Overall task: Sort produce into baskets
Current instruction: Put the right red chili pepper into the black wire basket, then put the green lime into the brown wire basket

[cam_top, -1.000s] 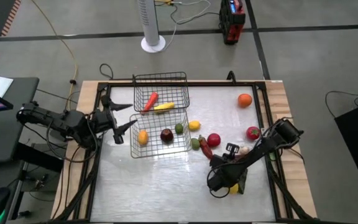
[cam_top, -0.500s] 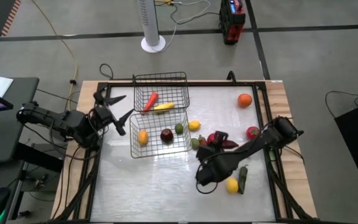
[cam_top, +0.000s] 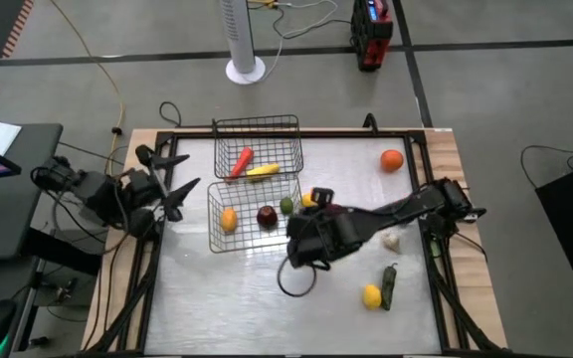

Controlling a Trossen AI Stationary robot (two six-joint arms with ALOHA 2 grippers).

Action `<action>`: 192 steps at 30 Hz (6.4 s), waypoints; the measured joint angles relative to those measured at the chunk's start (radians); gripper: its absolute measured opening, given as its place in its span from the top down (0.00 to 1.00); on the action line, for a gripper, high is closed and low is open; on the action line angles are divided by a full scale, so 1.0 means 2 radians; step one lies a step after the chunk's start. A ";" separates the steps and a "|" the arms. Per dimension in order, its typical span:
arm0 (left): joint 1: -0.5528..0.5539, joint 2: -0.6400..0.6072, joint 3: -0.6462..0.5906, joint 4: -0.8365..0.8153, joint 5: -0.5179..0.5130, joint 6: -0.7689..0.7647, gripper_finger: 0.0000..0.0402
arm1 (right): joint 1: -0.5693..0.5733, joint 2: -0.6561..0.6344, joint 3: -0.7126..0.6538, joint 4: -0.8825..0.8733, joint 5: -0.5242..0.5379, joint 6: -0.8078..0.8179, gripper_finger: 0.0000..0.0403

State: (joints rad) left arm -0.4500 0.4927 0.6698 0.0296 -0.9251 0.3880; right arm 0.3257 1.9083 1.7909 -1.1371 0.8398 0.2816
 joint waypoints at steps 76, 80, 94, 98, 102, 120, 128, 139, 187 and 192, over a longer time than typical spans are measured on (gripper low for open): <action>-0.006 -0.066 0.000 -0.112 0.062 -0.118 0.32 | -0.082 -0.146 -0.336 0.097 -0.245 0.228 0.36; -0.006 -0.067 0.000 -0.113 0.062 -0.115 0.32 | -0.086 -0.143 -0.336 0.101 -0.260 0.218 0.36; -0.006 -0.067 0.000 -0.113 0.062 -0.108 0.32 | -0.096 -0.138 -0.336 0.226 -0.324 0.117 0.33; -0.006 -0.067 0.000 -0.114 0.062 -0.106 0.32 | -0.076 -0.134 -0.336 0.272 -0.278 0.115 0.33; -0.007 -0.067 0.000 -0.116 0.063 -0.107 0.32 | -0.054 -0.130 -0.354 0.313 -0.233 0.104 0.33; -0.007 -0.067 0.000 -0.111 0.066 -0.108 0.32 | -0.056 -0.128 -0.481 0.532 -0.185 0.080 0.33; -0.007 -0.066 0.000 -0.115 0.067 -0.108 0.32 | -0.061 -0.070 -0.479 0.583 -0.191 0.080 0.33; -0.007 -0.066 0.000 -0.118 0.067 -0.108 0.32 | -0.060 -0.038 -0.478 0.605 -0.183 0.083 0.34; -0.007 -0.066 0.000 -0.114 0.066 -0.106 0.32 | -0.086 -0.224 -0.471 0.762 -0.222 -0.013 0.38; -0.007 -0.067 0.000 -0.115 0.066 -0.106 0.32 | -0.096 -0.186 -0.446 0.749 -0.268 -0.013 0.32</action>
State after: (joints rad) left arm -0.4630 0.3596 0.6689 -0.2004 -0.7925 0.1757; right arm 0.1345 1.5359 0.8982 0.3607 0.3039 0.2547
